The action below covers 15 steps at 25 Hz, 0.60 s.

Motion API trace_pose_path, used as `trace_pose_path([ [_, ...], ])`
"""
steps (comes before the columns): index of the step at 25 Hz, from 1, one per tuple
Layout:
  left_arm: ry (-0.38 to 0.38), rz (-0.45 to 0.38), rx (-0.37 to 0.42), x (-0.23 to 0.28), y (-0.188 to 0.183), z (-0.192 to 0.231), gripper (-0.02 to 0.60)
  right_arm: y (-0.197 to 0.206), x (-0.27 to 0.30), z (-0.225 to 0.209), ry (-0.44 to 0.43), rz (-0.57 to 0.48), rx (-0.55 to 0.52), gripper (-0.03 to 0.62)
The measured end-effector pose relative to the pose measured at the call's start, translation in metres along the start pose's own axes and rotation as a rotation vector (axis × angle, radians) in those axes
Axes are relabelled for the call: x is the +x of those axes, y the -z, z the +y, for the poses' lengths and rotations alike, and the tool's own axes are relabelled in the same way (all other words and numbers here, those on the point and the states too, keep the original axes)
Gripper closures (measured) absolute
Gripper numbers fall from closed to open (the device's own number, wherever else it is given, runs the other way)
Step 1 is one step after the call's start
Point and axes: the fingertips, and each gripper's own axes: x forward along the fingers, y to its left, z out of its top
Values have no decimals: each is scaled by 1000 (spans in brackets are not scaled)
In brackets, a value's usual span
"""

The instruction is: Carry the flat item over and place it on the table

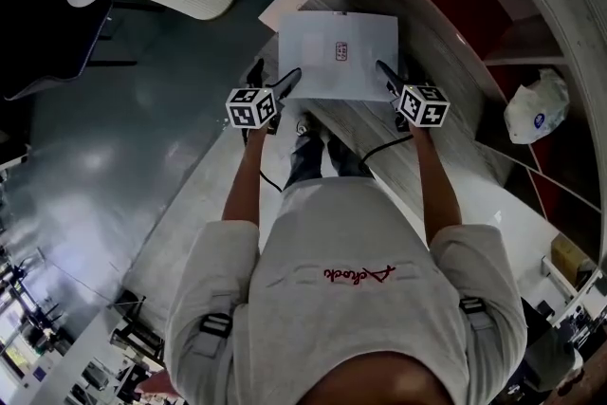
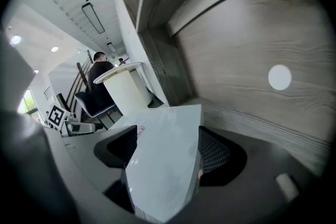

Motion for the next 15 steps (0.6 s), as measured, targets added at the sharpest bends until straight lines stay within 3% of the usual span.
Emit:
trace_pose_path([
  [3, 10, -77, 39, -19, -18, -15, 101, -5, -12, 17, -5, -33, -54, 276],
  [7, 57, -122, 80, -28, -32, -42, 169, -13, -20, 34, -15, -71, -90, 350],
  [11, 118, -152, 82, -34, -40, -65, 290, -18, -24, 51, -28, -82, -122, 397],
  [15, 142, -176, 100, -37, -44, -84, 399, -21, -29, 61, -48, -92, -135, 486],
])
